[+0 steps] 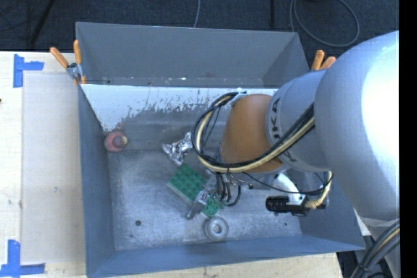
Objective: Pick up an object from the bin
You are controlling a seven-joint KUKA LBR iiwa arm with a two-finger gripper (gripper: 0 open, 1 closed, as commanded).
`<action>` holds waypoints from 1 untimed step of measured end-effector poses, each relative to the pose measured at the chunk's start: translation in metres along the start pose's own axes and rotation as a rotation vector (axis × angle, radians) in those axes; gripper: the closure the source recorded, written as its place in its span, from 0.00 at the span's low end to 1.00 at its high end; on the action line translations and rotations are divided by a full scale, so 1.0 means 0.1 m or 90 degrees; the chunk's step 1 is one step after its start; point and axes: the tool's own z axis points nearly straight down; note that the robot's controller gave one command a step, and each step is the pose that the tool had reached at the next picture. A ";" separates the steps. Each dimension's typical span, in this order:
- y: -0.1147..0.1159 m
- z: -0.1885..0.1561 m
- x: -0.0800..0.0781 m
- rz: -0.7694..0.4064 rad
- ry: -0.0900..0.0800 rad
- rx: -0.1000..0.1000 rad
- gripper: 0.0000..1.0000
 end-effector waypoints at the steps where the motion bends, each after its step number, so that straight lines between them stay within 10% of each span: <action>1: 0.12 -0.01 0.12 0.118 -0.004 0.001 0.00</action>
Offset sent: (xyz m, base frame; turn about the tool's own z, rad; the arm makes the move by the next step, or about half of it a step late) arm -0.0103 0.0196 -0.0039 0.1833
